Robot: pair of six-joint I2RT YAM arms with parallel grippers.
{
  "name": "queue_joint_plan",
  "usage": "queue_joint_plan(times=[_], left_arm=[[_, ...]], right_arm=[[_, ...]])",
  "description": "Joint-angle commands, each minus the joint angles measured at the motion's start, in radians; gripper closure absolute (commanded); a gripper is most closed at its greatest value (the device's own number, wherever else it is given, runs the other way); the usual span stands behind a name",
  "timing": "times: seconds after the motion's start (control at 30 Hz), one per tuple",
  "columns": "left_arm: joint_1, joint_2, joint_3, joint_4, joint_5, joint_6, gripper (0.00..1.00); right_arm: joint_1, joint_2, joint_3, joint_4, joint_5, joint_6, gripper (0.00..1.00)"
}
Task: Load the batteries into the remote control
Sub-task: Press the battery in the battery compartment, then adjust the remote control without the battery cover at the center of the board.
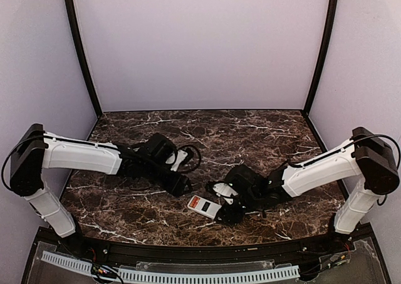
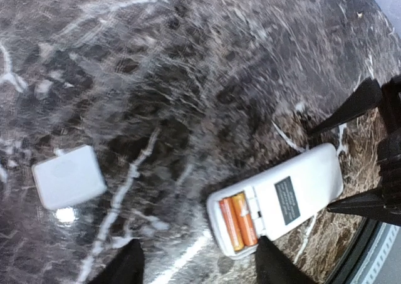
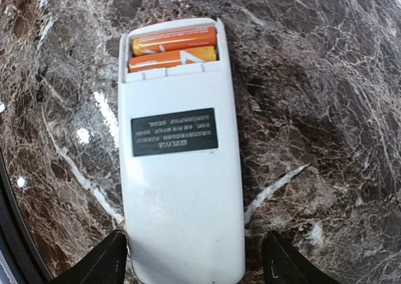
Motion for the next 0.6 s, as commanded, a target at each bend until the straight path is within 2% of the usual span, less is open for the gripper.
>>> queue_joint_plan(times=[0.0, 0.03, 0.2, 0.37, 0.57], left_arm=[[0.07, -0.091, -0.015, -0.001, -0.065, -0.035, 0.28], [0.085, -0.087, -0.007, -0.03, -0.107, -0.034, 0.24], [0.125, -0.007, 0.066, -0.109, -0.201, -0.009, 0.2], [0.156, 0.047, 0.094, -0.131, -0.17, 0.019, 0.2], [0.159, 0.096, 0.102, -0.129, -0.101, 0.054, 0.19]], right_arm=[[-0.022, -0.019, -0.017, -0.01, 0.034, -0.002, 0.24], [-0.028, -0.021, -0.019, -0.01, 0.034, -0.005, 0.23], [-0.064, -0.027, -0.022, -0.013, 0.033, -0.013, 0.22], [-0.086, -0.07, -0.028, -0.01, 0.002, -0.011, 0.21], [-0.101, -0.188, -0.008, -0.025, -0.033, 0.008, 0.09]])
